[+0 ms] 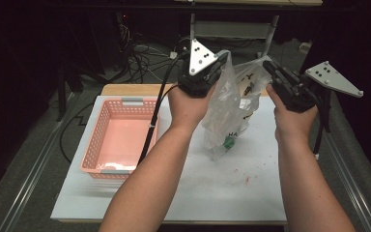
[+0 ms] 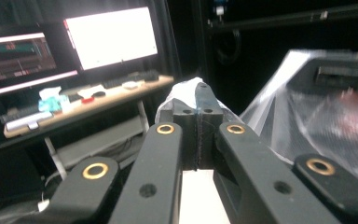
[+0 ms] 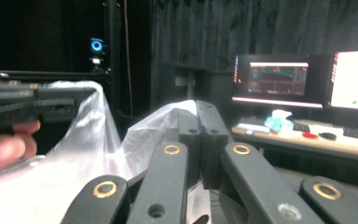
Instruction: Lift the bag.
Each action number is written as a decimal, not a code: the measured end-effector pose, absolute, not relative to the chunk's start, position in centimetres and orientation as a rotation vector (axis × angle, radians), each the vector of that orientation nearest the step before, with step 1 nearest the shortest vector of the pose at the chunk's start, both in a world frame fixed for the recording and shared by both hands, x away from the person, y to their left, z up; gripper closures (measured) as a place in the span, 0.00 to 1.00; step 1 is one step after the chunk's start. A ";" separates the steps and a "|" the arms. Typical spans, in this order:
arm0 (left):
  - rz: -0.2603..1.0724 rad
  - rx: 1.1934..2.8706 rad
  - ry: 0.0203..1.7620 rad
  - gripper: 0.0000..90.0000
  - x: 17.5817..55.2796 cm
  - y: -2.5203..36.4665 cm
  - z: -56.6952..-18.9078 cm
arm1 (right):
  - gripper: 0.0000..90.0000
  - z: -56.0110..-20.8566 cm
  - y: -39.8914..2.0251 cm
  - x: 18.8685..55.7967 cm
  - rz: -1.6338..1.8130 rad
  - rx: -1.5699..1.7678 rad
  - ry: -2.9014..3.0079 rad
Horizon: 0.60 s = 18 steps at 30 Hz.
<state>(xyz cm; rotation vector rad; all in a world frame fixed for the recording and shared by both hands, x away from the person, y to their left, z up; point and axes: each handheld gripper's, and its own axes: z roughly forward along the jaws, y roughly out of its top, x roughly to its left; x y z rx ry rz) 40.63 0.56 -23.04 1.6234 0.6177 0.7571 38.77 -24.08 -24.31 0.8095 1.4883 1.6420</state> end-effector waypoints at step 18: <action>0.605 1.739 0.678 0.58 38.9 4.0 -29.3 | 1.00 -30.3 -25.1 40.9 1.505 0.957 1.592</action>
